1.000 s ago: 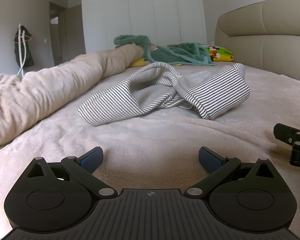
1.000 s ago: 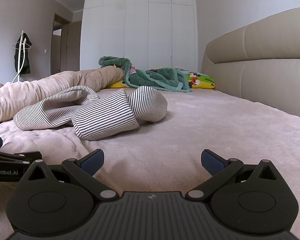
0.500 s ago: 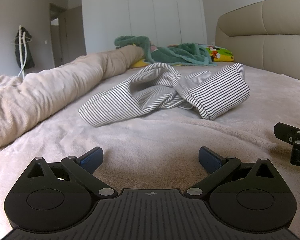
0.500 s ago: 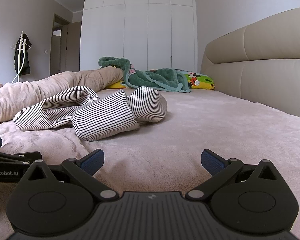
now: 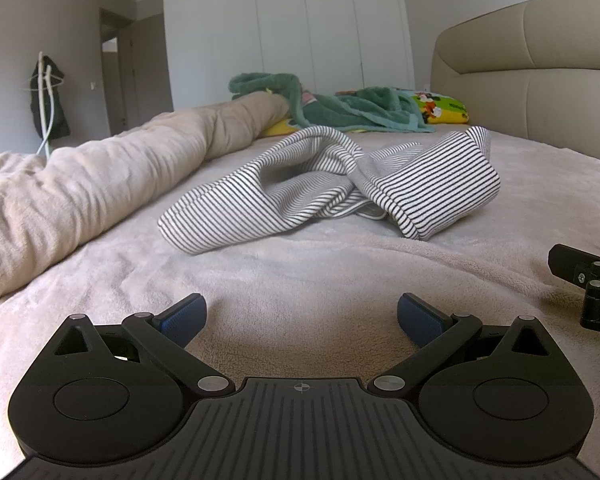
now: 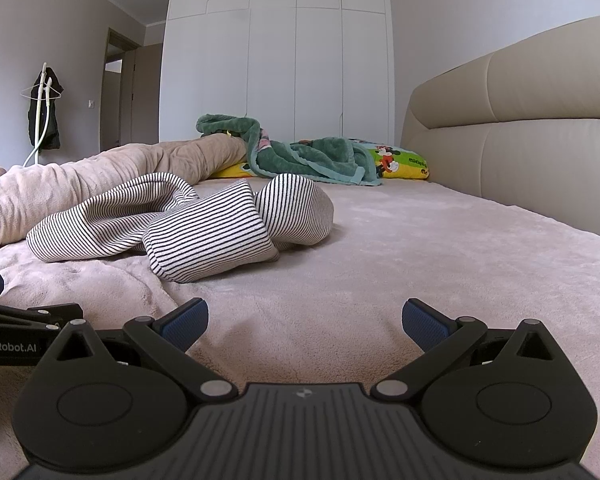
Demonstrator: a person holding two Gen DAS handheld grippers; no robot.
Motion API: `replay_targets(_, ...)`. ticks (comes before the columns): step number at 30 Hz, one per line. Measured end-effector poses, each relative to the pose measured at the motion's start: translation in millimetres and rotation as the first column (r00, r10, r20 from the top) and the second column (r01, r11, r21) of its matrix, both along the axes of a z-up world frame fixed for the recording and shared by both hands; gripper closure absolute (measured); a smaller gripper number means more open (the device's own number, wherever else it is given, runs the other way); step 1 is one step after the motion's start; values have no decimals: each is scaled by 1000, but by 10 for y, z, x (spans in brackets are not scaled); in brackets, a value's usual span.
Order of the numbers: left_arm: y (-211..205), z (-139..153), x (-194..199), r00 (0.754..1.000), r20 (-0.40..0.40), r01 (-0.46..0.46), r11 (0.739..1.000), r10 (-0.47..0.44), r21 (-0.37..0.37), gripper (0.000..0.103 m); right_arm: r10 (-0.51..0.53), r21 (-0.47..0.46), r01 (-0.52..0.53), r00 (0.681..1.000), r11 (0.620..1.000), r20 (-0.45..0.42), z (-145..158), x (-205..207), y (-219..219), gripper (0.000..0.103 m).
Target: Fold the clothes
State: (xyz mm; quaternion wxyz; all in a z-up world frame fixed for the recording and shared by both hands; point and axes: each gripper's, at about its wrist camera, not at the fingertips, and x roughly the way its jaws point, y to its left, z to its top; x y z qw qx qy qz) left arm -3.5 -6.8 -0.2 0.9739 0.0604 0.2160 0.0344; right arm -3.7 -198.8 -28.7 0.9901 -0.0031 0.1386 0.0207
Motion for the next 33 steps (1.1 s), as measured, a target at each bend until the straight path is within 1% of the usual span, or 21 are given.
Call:
replay_targets(10, 5, 2, -8, 1000, 8, 11, 1000, -11, -4, 0, 2, 2, -2, 1000, 1000, -4, 2, 2, 1, 0)
replay_targets(11, 9, 4, -3, 1000, 4, 15, 1000, -15, -6, 0, 4, 4, -4, 1000, 1000, -7, 3, 6, -4, 0)
replay_targets(13, 22, 10, 18, 999, -30, 20, 1000, -21, -16, 0, 8, 4, -8, 1000, 1000, -24, 10, 24, -3, 0)
replay_targets(17, 62, 42, 84, 994, -101, 25, 998, -30, -53, 0, 25, -7, -26, 993, 1000, -115, 36, 132, 6, 0)
replay_targets(19, 89, 109, 110, 991, -115, 57, 994, -68, -95, 0, 27, 5, -27, 983, 1000, -182, 55, 204, -9, 0)
replay_targets(21, 116, 176, 137, 986, -127, 88, 987, -106, -138, 0, 47, 68, -30, 960, 997, -276, 114, 299, -86, 0)
replay_targets(22, 130, 209, 150, 983, -132, 103, 982, -125, -159, 0, 75, 104, -45, 949, 994, -305, 188, 337, -140, 0)
replay_targets(23, 148, 249, 165, 980, -132, 121, 975, -147, -184, 0, 119, 139, -80, 945, 987, -304, 268, 352, -192, 0)
replay_targets(25, 234, 387, 205, 973, -76, 192, 945, -219, -264, 0, 225, 177, -188, 949, 966, -219, 530, 401, -306, 0)
replay_targets(26, 273, 453, 233, 967, -52, 224, 928, -250, -296, 0, 249, 154, -223, 954, 962, -170, 657, 472, -346, 0)
replay_targets(27, 288, 504, 301, 962, -54, 239, 924, -267, -300, 0, 273, 130, -257, 954, 958, -122, 783, 544, -386, 0)
replay_targets(28, 291, 537, 394, 954, -73, 256, 919, -290, -298, 0, 278, 101, -269, 956, 958, -95, 870, 654, -413, 0)
replay_targets(29, 291, 549, 514, 939, -109, 281, 911, -326, -303, 0, 274, 79, -268, 958, 960, -84, 918, 792, -436, 0)
replay_targets(30, 279, 537, 604, 925, -128, 305, 900, -358, -312, 0, 278, 73, -272, 956, 960, -97, 896, 933, -462, 0)
replay_targets(31, 261, 502, 688, 908, -140, 333, 883, -394, -331, 0, 282, 68, -276, 953, 959, -110, 871, 1074, -487, 0)
replay_targets(33, 231, 427, 825, 873, -165, 371, 844, -460, -387, 0, 303, 119, -284, 934, 951, -191, 681, 1366, -515, 0)
